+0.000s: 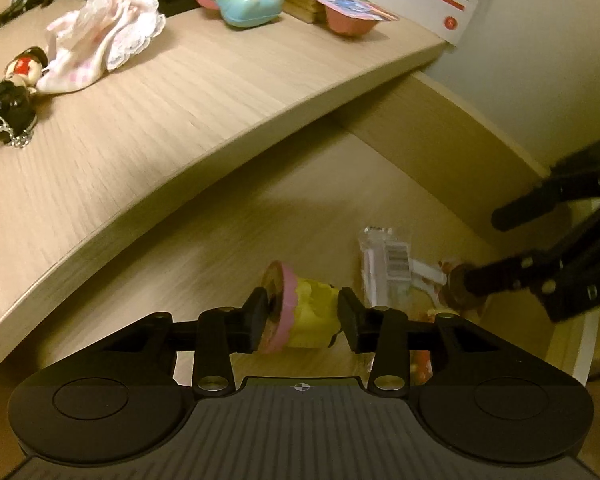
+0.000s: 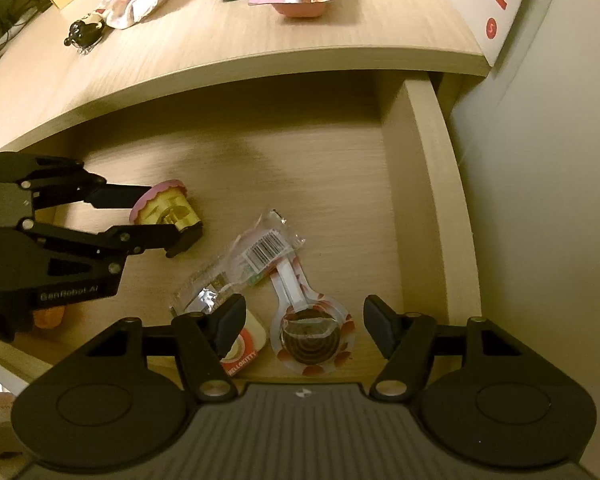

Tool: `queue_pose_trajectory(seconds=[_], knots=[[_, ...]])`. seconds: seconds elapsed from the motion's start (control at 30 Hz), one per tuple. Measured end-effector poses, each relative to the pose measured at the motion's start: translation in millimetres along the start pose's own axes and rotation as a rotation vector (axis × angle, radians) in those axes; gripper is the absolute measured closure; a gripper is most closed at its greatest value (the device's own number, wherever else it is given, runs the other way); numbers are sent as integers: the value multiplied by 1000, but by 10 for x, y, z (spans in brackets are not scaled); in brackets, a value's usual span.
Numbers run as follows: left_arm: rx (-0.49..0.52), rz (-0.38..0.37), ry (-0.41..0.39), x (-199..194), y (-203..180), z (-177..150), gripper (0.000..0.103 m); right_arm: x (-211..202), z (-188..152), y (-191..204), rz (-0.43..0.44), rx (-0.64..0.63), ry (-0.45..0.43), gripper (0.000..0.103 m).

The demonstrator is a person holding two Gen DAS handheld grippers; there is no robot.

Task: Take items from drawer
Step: 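Lower the left tool into the drawer and grasp the yellow cupcake toy, then lift the cupcake toy with the left tool while the right grasps the clear packet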

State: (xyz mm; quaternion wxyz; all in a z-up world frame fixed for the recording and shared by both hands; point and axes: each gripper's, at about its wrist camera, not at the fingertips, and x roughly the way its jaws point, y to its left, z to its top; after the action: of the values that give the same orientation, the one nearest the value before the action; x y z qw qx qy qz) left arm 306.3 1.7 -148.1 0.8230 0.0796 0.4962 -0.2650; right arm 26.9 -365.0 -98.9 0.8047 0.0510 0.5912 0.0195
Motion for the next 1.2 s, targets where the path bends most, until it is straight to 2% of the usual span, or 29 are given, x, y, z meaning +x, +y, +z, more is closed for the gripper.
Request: queue_pose_trajectory(seconds=[0.27,0.4,0.73,1.07,1.2], knots=[[101,-23,-26,-16,-85,-34,59,-56,8,-34,29,-1,9,36],[149,-66,-32,-53,-97,-77,61,-50,6,-30,29,-11,10,36],[269,-43,-54,-74,-234,-157,56,-67,2,3,24,-43,13,35],[285,-42,-71,11,-260,-122,47,-98,12,3,31,-47,14,35],[245,-39,-63,28,-216,-73,46,-113,0,32,23,-63,13,35]])
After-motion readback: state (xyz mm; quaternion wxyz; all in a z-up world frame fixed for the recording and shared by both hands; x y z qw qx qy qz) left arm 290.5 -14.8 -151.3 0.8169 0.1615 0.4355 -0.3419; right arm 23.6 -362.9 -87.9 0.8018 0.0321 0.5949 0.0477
